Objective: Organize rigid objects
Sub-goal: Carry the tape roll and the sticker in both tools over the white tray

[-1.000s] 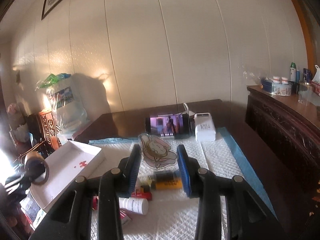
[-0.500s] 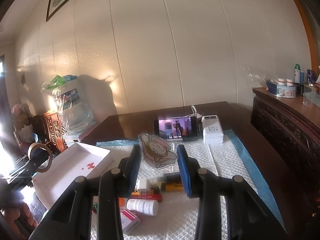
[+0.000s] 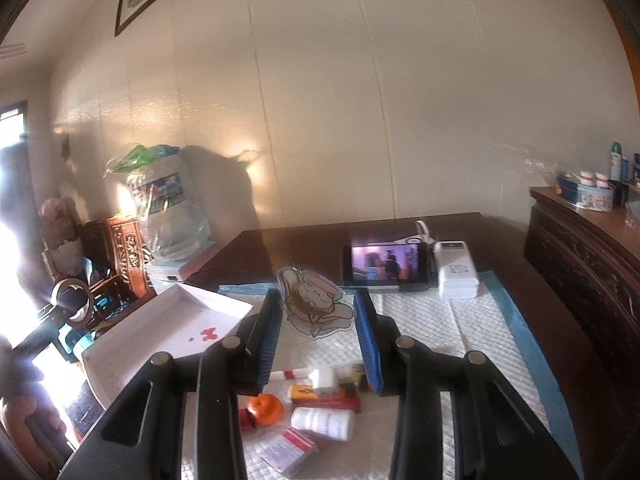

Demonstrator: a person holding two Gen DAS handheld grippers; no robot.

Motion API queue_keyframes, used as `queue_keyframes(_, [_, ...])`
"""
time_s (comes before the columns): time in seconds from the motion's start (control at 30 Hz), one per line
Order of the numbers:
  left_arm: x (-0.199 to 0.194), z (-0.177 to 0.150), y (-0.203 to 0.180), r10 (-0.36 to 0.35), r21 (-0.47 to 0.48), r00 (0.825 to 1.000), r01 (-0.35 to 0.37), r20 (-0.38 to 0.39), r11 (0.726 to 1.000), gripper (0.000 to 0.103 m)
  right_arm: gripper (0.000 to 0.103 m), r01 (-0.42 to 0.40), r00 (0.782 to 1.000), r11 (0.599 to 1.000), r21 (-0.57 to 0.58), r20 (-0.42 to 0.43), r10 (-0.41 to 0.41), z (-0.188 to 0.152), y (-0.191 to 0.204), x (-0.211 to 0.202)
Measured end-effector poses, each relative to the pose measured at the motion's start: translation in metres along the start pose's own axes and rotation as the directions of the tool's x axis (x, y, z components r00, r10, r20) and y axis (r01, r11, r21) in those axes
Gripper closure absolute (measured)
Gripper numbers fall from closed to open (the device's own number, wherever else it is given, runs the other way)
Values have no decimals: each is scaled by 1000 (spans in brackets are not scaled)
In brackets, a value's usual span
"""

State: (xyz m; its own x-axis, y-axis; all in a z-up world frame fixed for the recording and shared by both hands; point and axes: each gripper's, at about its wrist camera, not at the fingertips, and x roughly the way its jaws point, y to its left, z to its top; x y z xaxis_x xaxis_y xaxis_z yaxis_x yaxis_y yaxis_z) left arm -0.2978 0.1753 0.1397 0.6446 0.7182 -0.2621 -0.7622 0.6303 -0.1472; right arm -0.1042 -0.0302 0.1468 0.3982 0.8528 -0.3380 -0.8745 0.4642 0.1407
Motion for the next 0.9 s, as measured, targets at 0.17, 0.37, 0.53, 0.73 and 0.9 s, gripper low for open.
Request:
queue_keyframes(0.17, [-7, 5, 13, 44, -1, 999, -44, 21, 999, 56, 66, -33, 999, 998, -50, 0, 34, 7, 24, 7])
queue_keyframes(0.37, [-2, 4, 28, 101, 0, 995, -101, -3, 995, 56, 66, -105, 994, 991, -79, -19, 104, 12, 50, 19])
queue_keyframes(0.53, [3, 1, 38, 137, -9, 990, -137, -20, 990, 56, 66, -162, 986, 980, -118, -49, 157, 16, 79, 34])
queue_keyframes(0.73, [24, 6, 51, 170, -1, 983, -171, -65, 985, 56, 66, -246, 966, 960, -133, -117, 231, 15, 113, 58])
queue_keyframes(0.9, [42, 11, 52, 168, 5, 981, -168, -95, 986, 56, 66, -282, 950, 952, -124, -175, 259, 8, 133, 79])
